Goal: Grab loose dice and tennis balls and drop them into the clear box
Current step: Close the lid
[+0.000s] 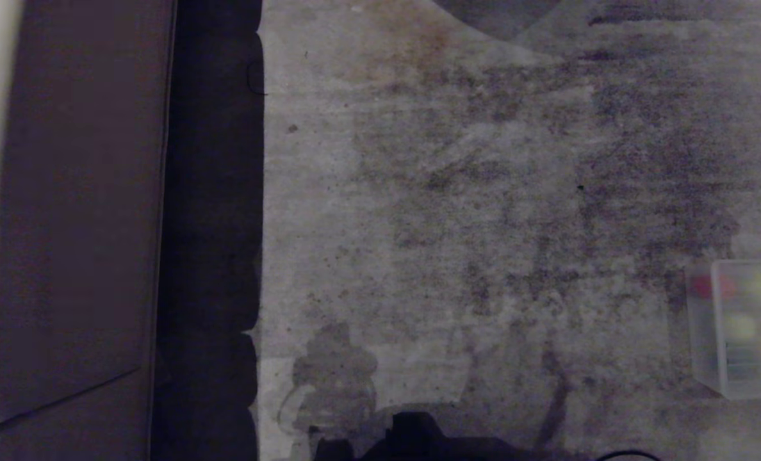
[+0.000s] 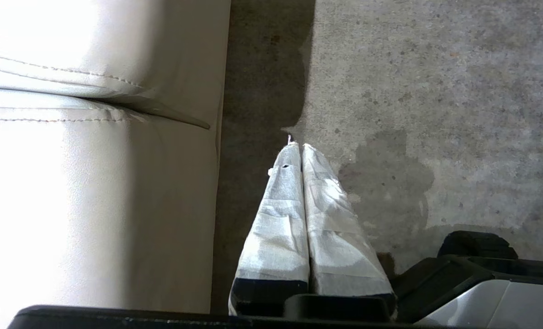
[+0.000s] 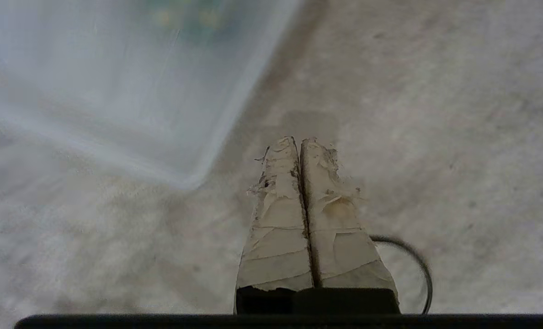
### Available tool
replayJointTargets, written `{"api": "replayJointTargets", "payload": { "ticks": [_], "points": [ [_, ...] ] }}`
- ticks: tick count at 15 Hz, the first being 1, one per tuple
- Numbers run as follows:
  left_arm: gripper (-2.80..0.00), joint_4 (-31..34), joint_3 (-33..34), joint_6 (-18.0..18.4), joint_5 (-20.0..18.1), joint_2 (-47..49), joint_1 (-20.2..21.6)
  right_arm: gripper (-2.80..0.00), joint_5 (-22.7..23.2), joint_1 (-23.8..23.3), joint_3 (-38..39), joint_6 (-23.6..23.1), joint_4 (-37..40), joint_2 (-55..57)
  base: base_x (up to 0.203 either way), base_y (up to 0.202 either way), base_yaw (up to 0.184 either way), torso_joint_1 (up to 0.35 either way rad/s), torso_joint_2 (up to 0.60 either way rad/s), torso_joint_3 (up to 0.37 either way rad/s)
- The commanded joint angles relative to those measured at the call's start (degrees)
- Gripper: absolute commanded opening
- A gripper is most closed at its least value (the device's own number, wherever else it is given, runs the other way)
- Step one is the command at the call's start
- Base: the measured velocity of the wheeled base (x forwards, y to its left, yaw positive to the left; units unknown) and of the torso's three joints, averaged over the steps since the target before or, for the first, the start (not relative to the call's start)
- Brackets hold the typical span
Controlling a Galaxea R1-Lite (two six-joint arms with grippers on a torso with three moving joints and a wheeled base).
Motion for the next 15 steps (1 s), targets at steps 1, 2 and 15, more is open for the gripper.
{"api": "replayJointTargets", "payload": {
  "ticks": [1,2,15],
  "points": [
    [-2.8,0.0,0.1,0.0,0.0,0.1,0.0,-2.8,1.1,-0.2,4.3,-1.3,-0.4,-5.4,0.0,0.0,0.0,0.0,0.0,0.0],
    [-2.8,0.0,0.1,0.0,0.0,0.0,0.0,-2.8,1.9,0.0,6.5,-2.3,-0.4,-6.9,0.0,0.0,0.0,0.0,0.0,0.0],
    [-2.8,0.0,0.1,0.0,0.0,0.0,0.0,-2.8,2.3,15.8,29.3,-3.3,-17.7,-26.5,0.0,0.0,0.0,0.0,0.0,0.0]
  ]
}}
